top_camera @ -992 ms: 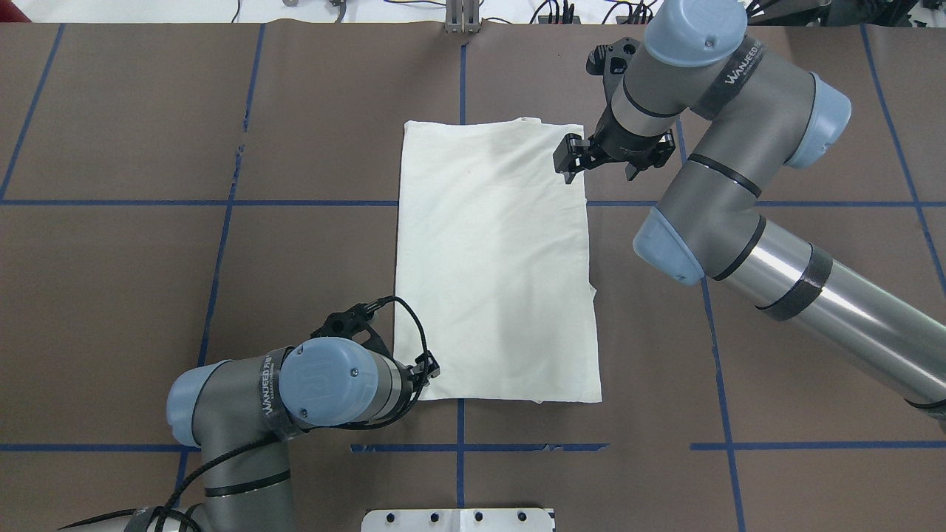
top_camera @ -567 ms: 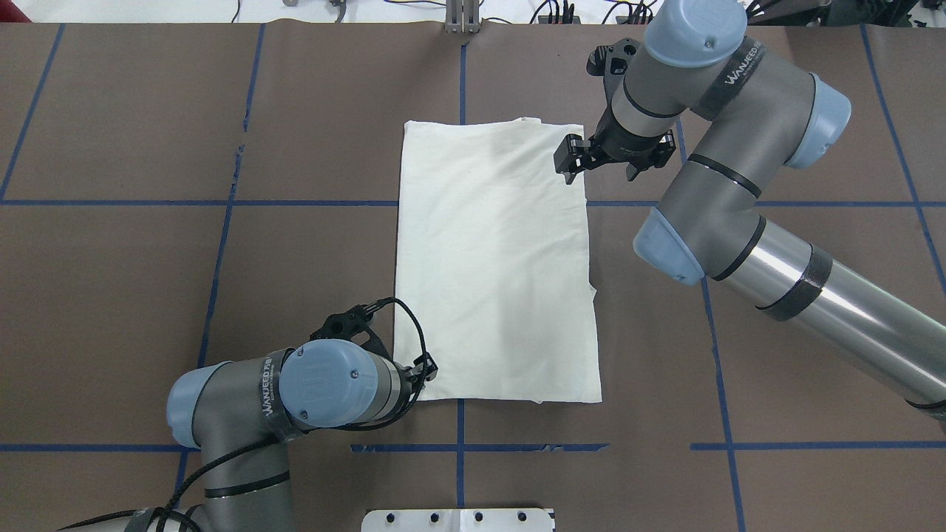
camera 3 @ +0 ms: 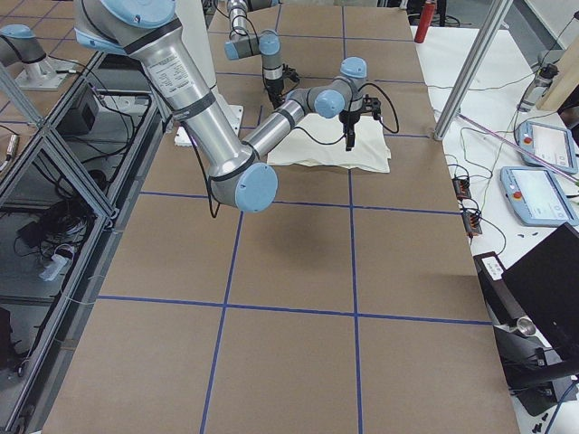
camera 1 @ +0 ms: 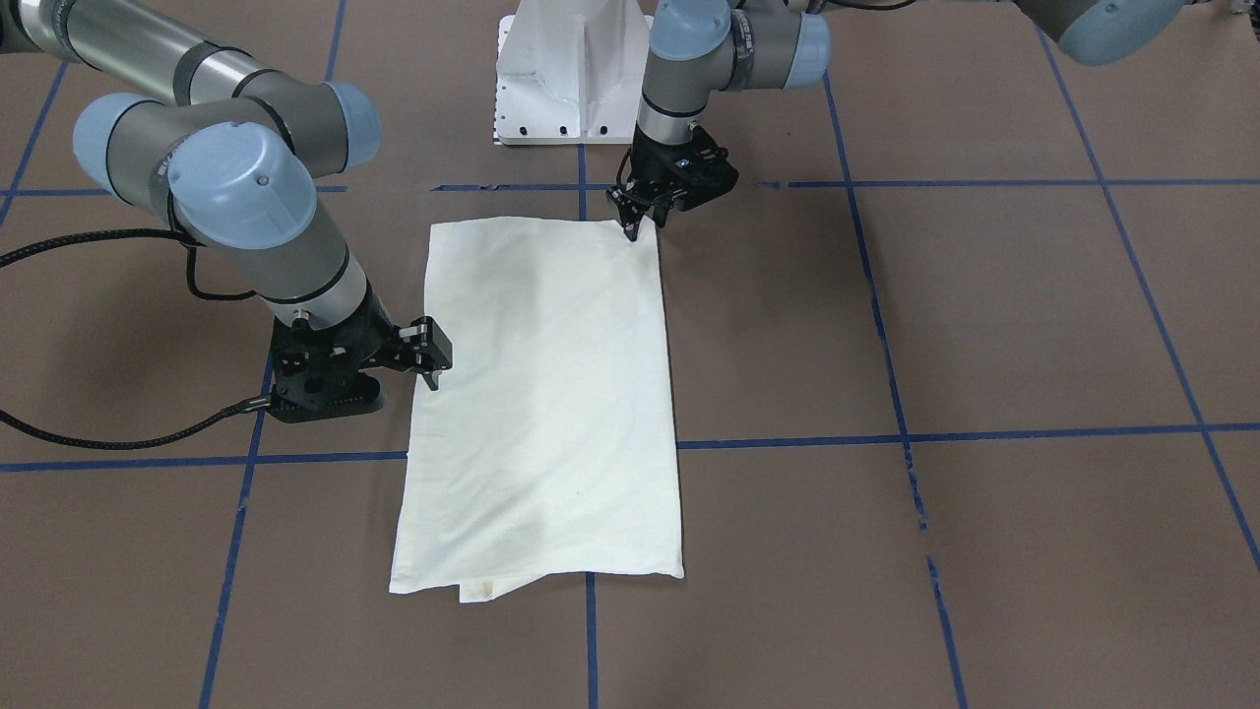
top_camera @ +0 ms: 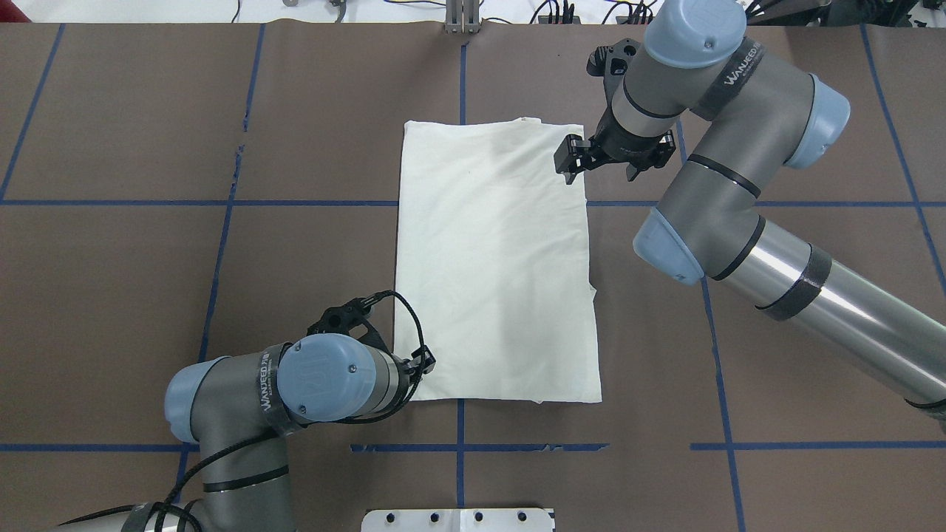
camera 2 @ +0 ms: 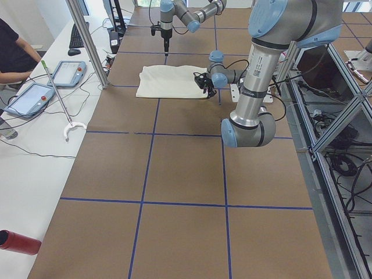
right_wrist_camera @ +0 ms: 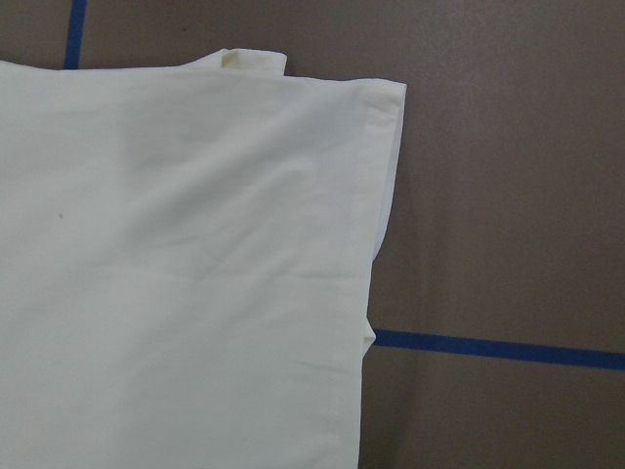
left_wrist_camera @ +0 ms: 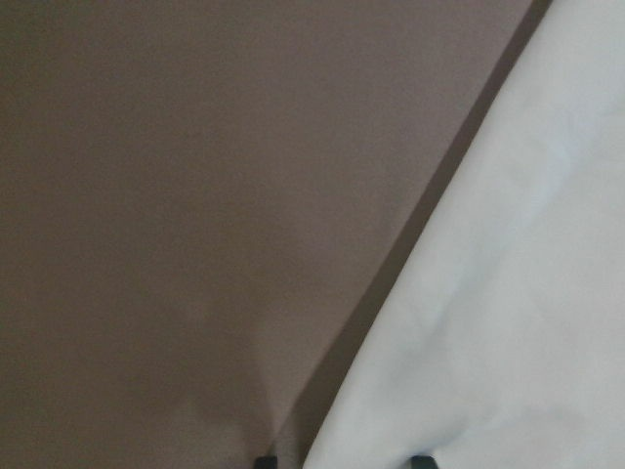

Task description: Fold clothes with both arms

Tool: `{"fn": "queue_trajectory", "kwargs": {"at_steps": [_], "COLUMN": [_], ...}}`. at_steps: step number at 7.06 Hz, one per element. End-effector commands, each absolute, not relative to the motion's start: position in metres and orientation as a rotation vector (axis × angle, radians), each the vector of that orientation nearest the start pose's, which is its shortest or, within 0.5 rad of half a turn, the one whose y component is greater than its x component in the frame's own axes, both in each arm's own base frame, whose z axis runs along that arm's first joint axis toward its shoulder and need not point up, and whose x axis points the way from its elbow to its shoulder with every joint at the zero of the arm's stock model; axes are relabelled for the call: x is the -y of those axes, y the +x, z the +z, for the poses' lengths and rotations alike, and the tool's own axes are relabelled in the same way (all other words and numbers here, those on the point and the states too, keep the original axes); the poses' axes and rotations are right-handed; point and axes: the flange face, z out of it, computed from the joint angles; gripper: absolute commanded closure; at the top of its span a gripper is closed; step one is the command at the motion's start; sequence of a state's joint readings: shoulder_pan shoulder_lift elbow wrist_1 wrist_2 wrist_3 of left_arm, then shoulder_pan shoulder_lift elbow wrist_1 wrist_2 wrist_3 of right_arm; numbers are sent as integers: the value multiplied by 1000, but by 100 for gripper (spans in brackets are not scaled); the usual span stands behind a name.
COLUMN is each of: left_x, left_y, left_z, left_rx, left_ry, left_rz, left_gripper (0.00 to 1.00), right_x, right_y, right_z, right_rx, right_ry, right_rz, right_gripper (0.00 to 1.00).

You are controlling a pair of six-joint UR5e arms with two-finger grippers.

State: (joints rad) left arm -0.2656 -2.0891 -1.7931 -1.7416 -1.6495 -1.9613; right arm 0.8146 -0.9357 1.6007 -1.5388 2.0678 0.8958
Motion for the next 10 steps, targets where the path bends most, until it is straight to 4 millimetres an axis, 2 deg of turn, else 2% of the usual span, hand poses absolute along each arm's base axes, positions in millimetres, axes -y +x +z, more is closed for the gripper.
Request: {"fn": "queue_trajectory", "kwargs": {"at_steps": [1, 6, 10], "left_x": [294, 285, 289], "left_y": [583, 587, 587], "left_z": [248, 248, 250], "left_rx": [-921, -919, -918], "left_ry": [-125, -133, -115], "left_rz": [-577, -565, -575], "left_gripper": [45, 45, 52], "right_x": [563, 563, 564], "right_y": [-413, -413, -411], "right_z": [267, 272, 271], "right_rx": [824, 819, 820], "right_ry": [113, 110, 114], "right_rz": [-42, -41, -42], "right_gripper": [0, 0, 0]}}
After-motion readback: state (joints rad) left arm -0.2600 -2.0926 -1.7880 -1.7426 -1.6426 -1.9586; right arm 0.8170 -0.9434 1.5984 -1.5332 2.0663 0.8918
